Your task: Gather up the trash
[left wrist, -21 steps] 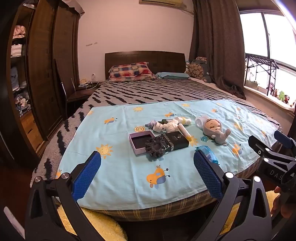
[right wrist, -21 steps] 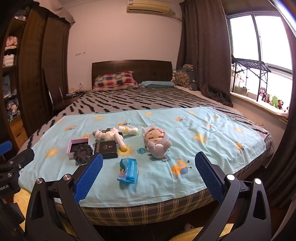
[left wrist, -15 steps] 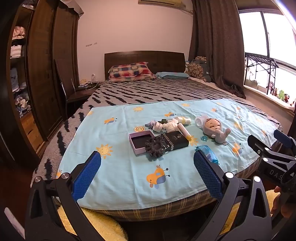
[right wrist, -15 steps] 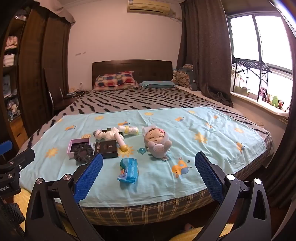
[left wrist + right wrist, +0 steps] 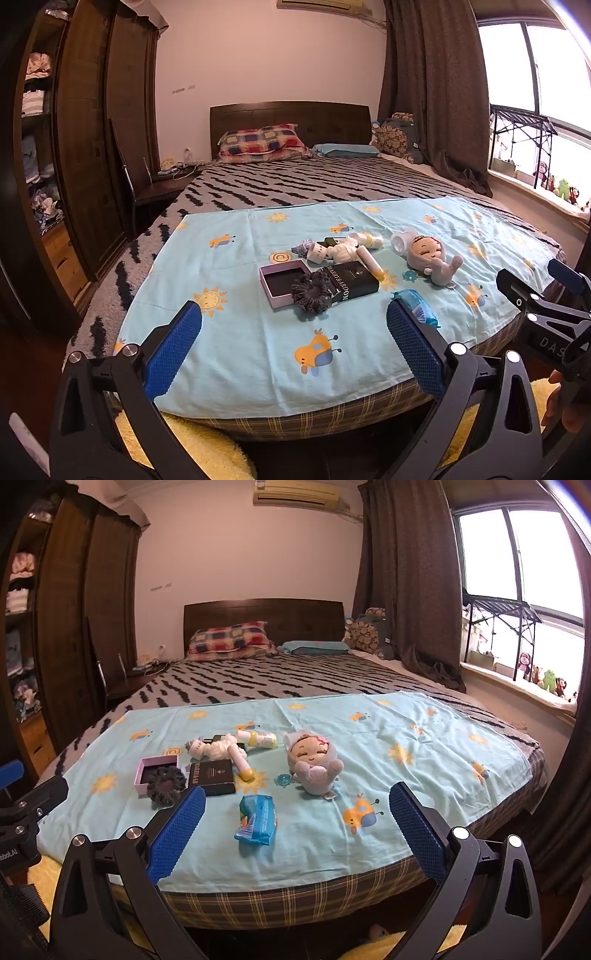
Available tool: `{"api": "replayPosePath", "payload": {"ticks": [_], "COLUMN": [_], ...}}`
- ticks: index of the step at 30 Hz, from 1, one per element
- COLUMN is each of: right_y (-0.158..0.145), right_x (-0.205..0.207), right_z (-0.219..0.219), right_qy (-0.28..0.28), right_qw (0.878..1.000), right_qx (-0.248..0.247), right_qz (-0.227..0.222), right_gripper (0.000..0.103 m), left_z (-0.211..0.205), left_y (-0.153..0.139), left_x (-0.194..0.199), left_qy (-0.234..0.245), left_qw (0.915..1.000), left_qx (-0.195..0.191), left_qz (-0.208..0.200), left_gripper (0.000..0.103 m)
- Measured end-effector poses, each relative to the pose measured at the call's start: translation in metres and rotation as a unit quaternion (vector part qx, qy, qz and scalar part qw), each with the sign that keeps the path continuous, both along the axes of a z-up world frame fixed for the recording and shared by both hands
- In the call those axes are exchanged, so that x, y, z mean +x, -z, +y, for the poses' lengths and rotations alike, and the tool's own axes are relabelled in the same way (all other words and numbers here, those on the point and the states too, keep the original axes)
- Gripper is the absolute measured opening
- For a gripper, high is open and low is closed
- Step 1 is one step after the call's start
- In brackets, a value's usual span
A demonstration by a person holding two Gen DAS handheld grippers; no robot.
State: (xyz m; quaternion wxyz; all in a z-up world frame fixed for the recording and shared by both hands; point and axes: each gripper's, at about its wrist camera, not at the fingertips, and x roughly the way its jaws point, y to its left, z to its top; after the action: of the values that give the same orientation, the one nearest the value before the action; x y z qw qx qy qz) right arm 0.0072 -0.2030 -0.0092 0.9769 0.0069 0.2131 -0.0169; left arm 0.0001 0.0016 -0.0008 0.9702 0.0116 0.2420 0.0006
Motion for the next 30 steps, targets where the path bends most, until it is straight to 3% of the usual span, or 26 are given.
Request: {"api": "replayPosePath", "payload": {"ticks": [30], "right_y": [-0.001], "right_x": [0.003], "right_z": [-0.001], "right_qy": [-0.010], "right_qw": [1.000], "right_qx": [0.006], "right_qz": [-0.002], "right_gripper": [0.100], "left_z": [0.002], "left_y": [-0.010], "left_x": [0.001], "left_qy": [-0.003], "left_qw": [1.0000], "left_qx": [0.004], "left_qz": [-0.007], "left_gripper": [0.095]}}
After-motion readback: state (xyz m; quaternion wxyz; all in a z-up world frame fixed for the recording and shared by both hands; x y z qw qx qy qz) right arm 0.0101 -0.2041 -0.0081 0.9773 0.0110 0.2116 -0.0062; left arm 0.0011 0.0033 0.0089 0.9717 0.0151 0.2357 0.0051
